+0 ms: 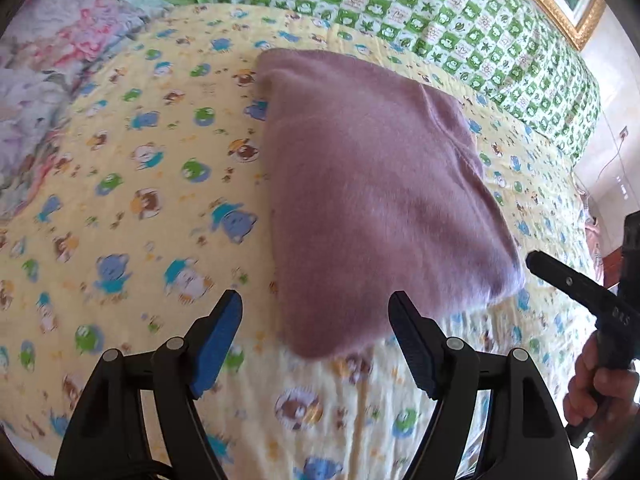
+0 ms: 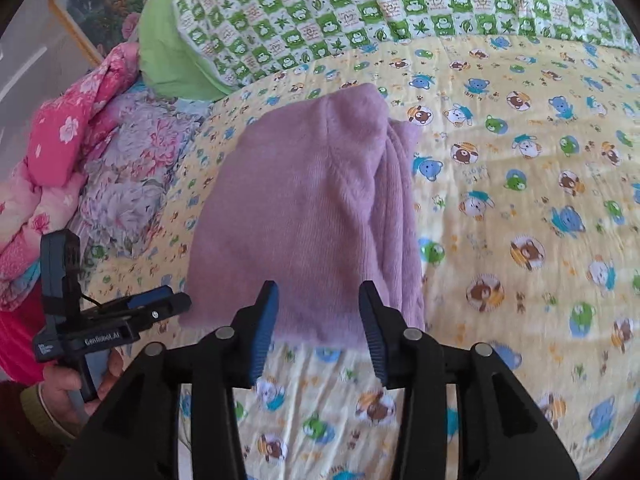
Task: Fold small clothes
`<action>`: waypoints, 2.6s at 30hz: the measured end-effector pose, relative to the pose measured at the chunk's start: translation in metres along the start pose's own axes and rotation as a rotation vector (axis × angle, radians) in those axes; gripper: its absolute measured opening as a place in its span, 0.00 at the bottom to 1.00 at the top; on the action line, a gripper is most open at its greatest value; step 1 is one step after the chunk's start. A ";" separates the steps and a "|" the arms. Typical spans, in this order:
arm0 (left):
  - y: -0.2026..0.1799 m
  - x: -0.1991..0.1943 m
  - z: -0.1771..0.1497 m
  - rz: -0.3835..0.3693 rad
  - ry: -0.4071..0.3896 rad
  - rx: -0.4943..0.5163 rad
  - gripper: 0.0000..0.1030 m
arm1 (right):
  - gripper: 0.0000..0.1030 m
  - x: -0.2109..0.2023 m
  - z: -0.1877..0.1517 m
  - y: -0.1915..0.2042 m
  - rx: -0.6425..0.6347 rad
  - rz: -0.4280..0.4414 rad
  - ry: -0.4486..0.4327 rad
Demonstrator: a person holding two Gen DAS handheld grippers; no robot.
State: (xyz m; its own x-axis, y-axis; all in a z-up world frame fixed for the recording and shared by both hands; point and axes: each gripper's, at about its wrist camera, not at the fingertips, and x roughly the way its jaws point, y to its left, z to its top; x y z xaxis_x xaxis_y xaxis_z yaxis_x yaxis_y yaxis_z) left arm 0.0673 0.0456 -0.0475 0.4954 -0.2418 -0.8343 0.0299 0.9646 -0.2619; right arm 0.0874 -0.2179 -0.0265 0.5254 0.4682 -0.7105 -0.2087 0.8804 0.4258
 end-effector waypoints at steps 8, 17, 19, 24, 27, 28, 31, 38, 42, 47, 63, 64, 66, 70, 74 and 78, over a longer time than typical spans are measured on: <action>-0.011 -0.028 -0.049 0.126 -0.147 0.144 0.79 | 0.57 -0.016 -0.055 0.022 -0.117 -0.085 -0.009; -0.011 -0.047 -0.072 0.139 -0.162 0.163 0.79 | 0.69 -0.021 -0.084 0.040 -0.173 -0.118 -0.009; -0.014 -0.053 -0.069 0.139 -0.166 0.169 0.79 | 0.72 -0.027 -0.083 0.047 -0.196 -0.119 -0.023; -0.024 -0.081 -0.059 0.105 -0.235 0.192 0.82 | 0.80 -0.052 -0.070 0.066 -0.250 -0.127 -0.087; -0.028 -0.095 -0.053 0.086 -0.264 0.190 0.85 | 0.88 -0.068 -0.060 0.074 -0.277 -0.123 -0.135; -0.028 -0.098 -0.052 0.084 -0.274 0.191 0.88 | 0.93 -0.072 -0.058 0.076 -0.286 -0.122 -0.151; -0.029 -0.096 -0.053 0.108 -0.294 0.202 0.94 | 0.99 -0.075 -0.056 0.079 -0.321 -0.136 -0.171; -0.025 -0.071 -0.057 0.148 -0.254 0.214 0.94 | 0.99 -0.050 -0.061 0.062 -0.287 -0.164 -0.120; -0.021 -0.056 -0.057 0.161 -0.227 0.195 0.94 | 0.99 -0.038 -0.063 0.053 -0.256 -0.165 -0.101; -0.022 -0.050 -0.059 0.172 -0.252 0.198 0.94 | 0.99 -0.024 -0.066 0.051 -0.253 -0.174 -0.104; -0.028 -0.043 -0.063 0.172 -0.290 0.217 0.94 | 0.99 0.002 -0.077 0.056 -0.278 -0.162 -0.140; -0.028 -0.043 -0.064 0.174 -0.288 0.217 0.94 | 0.99 0.002 -0.076 0.056 -0.278 -0.166 -0.141; -0.027 -0.042 -0.063 0.176 -0.284 0.216 0.94 | 0.99 0.003 -0.077 0.056 -0.271 -0.169 -0.140; -0.027 -0.040 -0.063 0.181 -0.277 0.216 0.94 | 0.99 0.003 -0.076 0.051 -0.248 -0.175 -0.146; -0.027 -0.038 -0.063 0.182 -0.270 0.216 0.94 | 0.99 0.003 -0.076 0.049 -0.235 -0.177 -0.145; -0.027 -0.036 -0.062 0.181 -0.261 0.210 0.94 | 0.99 0.003 -0.076 0.049 -0.232 -0.177 -0.144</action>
State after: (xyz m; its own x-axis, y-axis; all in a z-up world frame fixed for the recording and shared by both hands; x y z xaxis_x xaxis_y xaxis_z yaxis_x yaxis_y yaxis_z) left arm -0.0057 0.0218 -0.0406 0.7129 -0.0573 -0.6990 0.0860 0.9963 0.0061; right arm 0.0162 -0.1678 -0.0506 0.6783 0.3053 -0.6684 -0.2774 0.9487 0.1518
